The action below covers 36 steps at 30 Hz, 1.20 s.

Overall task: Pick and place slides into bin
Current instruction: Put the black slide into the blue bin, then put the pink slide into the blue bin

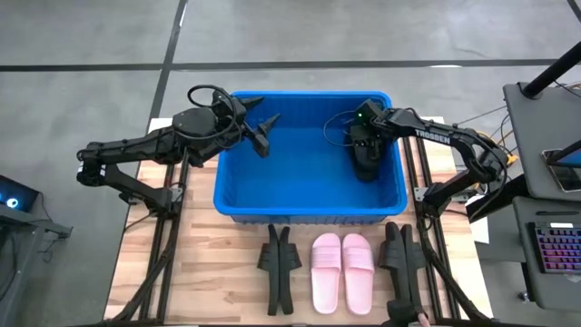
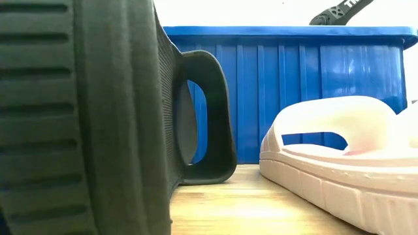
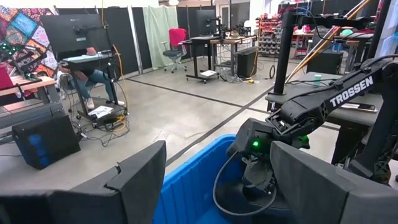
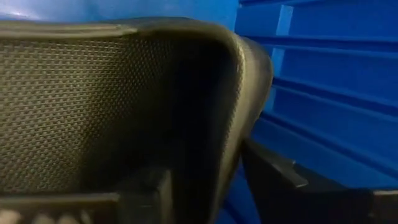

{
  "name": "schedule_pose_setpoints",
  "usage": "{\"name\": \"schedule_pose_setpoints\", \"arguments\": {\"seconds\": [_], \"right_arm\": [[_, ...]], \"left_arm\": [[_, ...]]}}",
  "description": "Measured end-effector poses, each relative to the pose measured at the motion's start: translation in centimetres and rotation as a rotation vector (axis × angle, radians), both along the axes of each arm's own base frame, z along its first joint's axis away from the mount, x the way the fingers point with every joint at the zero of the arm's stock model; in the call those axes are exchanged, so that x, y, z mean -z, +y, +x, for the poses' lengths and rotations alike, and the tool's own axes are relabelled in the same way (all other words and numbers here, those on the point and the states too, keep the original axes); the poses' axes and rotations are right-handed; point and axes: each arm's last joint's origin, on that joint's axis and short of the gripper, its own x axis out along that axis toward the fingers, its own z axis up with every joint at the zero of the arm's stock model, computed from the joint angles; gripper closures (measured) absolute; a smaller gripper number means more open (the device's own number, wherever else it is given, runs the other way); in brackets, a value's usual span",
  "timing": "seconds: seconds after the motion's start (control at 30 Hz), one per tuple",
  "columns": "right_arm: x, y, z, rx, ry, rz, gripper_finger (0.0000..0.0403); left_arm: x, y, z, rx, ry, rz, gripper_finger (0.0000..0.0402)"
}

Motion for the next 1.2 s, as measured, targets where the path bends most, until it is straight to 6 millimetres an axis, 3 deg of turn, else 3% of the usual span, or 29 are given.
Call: {"name": "schedule_pose_setpoints", "arguments": {"seconds": [0.33,0.57,0.73,0.9,1.2], "right_arm": [[-3.2,-0.1,0.1,0.091,-0.021,0.029,0.0176],[-4.6,0.1,-0.1,0.110,0.001,0.057,0.0167],[-6.4,0.3,-0.3,0.215,-0.032,0.079,0.0167],[-9.7,0.3,0.0,0.337,-0.233,0.097,0.0170],[-17.8,3.0,-1.1,0.253,-0.710,0.284,0.0168]], "left_arm": [[0.0,0.0,0.0,0.002,0.000,0.000,0.0130],[0.0,0.0,0.0,0.003,0.001,0.000,0.0130],[0.0,0.0,0.0,0.003,0.000,0.000,0.0130],[0.0,0.0,0.0,0.005,0.000,0.000,0.0130],[-0.1,-0.3,0.1,0.067,-0.022,-0.015,0.0130]]}}
